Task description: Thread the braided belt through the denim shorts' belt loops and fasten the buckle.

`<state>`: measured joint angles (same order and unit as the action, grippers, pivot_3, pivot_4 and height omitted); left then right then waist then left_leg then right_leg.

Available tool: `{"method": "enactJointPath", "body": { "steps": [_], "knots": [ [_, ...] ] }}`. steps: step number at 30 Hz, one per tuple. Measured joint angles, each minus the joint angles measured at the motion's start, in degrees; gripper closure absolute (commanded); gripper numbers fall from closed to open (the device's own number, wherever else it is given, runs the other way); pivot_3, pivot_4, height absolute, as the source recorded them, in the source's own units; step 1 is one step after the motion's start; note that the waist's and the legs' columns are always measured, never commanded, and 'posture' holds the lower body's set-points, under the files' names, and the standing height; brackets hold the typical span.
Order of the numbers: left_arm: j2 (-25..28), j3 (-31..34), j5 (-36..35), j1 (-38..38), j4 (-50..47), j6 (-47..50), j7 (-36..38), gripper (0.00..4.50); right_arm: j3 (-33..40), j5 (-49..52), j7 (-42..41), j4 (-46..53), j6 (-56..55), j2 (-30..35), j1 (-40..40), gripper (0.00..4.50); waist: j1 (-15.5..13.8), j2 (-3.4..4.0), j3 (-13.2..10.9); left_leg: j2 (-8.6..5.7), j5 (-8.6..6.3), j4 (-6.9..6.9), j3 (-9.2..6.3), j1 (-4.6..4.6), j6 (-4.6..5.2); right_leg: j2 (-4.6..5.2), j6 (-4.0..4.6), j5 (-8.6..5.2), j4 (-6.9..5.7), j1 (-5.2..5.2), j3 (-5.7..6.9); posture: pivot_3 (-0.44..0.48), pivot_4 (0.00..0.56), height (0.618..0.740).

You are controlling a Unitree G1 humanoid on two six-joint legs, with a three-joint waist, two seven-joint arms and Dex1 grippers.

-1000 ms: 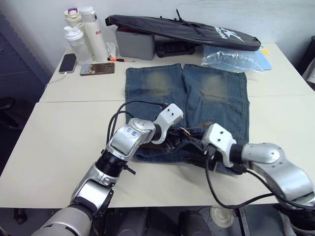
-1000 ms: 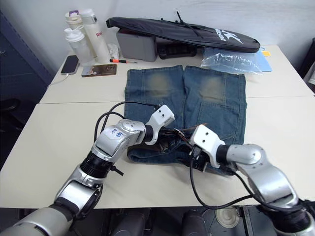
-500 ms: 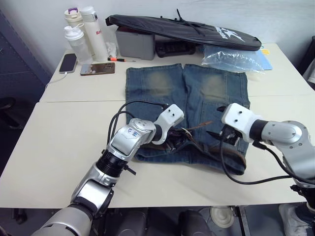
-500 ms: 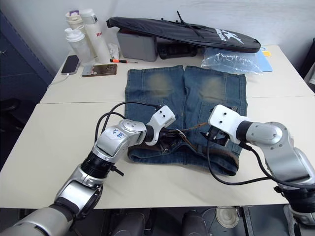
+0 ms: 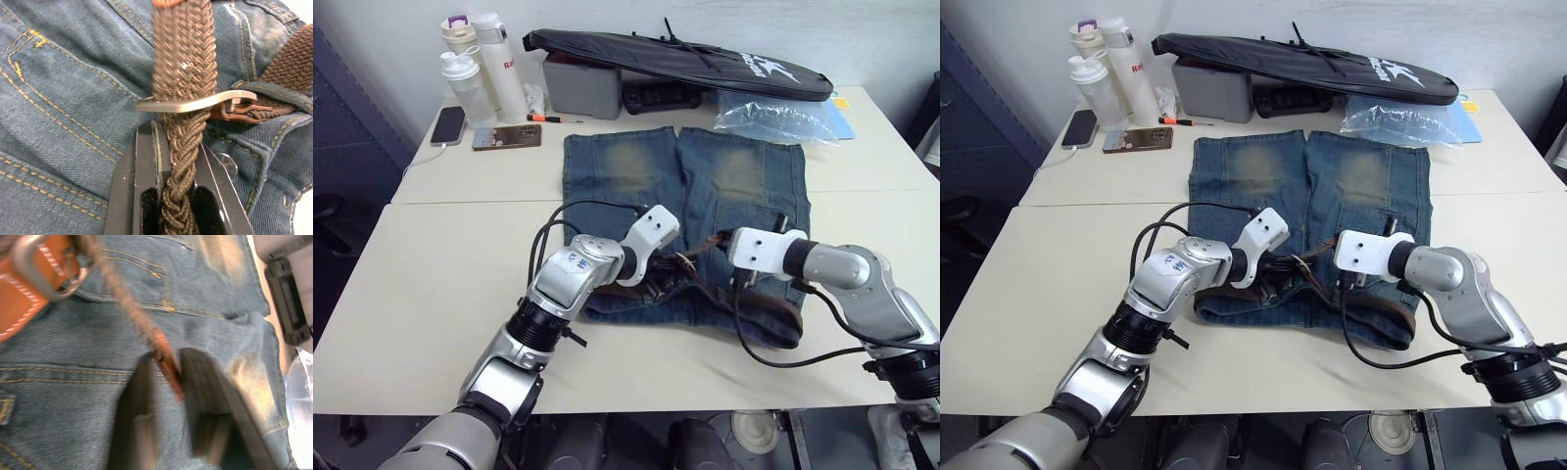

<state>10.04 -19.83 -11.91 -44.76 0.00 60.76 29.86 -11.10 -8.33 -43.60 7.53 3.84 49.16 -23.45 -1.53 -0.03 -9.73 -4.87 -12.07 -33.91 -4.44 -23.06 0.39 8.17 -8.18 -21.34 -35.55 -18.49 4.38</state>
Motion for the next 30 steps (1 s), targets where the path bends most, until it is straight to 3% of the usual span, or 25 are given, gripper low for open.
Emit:
{"method": "enactJointPath", "body": {
  "steps": [2, 5, 11, 14, 19, 25, 30],
  "knots": [
    [-0.05, 1.24, -0.8, 0.0, 0.0, 0.84, 0.15, 3.59, 0.28, -0.02, -0.31, 0.0, -0.49, 0.02, 0.19, 4.5, 0.02, 0.0, 0.0, 0.02, 0.0, -0.01, 0.0, 0.0, 0.0, -0.02, 0.0, 0.0, -0.01, 0.0, -0.01, 0.0, 0.15, 0.74],
    [1.44, 4.55, -4.05, -0.04, -1.48, 4.05, 2.24, 2.59, 1.75, 0.0, -0.96, 0.21, -2.28, 1.29, 0.94, 4.5, 0.07, 0.0, 0.0, 0.12, -0.05, -0.03, 0.01, 0.0, -0.09, -0.12, 0.01, 0.0, -0.01, -0.01, -0.02, 0.0, 0.15, 0.74],
    [9.43, 10.93, -8.85, -0.26, -2.83, 8.29, 6.57, 0.04, 6.09, -0.18, -1.54, 0.29, -5.24, 4.99, 2.04, 4.5, 0.13, 0.02, 0.01, 0.47, -0.19, -0.09, 0.1, 0.03, -0.31, -0.5, 0.08, 0.04, 0.01, -0.02, -0.16, 0.0, 0.15, 0.74],
    [13.43, 12.19, -10.69, -0.26, -3.18, 8.71, 9.02, 0.04, 8.05, -0.3, -2.02, 0.31, -6.87, 7.3, 2.64, 4.5, 0.15, 0.02, 0.01, 0.59, -0.22, -0.08, 0.11, 0.03, -0.36, -0.6, 0.12, 0.06, 0.02, -0.03, -0.16, 0.0, 0.15, 0.74],
    [14.92, 12.18, -11.56, -0.27, -3.02, 8.56, 10.25, 0.04, 9.08, -3.26, -1.7, 0.02, -11.71, 9.55, 2.02, 4.5, 0.03, 0.03, 0.01, 0.58, -0.24, -0.15, 0.14, 0.03, -0.34, -0.59, 0.14, 0.07, 0.04, -0.02, -0.24, 0.0, 0.15, 0.74],
    [12.3, 13.38, -14.06, -3.39, -1.23, 8.43, 10.7, 0.04, 7.48, -6.96, -0.16, -0.73, -19.92, 8.87, -9.36, 4.5, 0.21, 0.06, -0.02, 0.65, -0.27, -0.11, 0.17, 0.07, -0.37, -0.67, 0.15, 0.07, 0.02, -0.12, -0.46, 0.0, 0.15, 0.74],
    [7.44, 17.08, -15.91, -5.76, -1.28, 6.73, 8.96, 0.04, 5.66, -5.85, -3.58, 0.23, -16.43, 6.42, -10.61, 4.5, 0.05, 0.05, -0.03, 0.66, -0.28, -0.16, 0.28, 0.01, -0.36, -0.67, 0.16, 0.08, -0.04, -0.08, -0.39, 0.0, 0.15, 0.74]
  ]
}}
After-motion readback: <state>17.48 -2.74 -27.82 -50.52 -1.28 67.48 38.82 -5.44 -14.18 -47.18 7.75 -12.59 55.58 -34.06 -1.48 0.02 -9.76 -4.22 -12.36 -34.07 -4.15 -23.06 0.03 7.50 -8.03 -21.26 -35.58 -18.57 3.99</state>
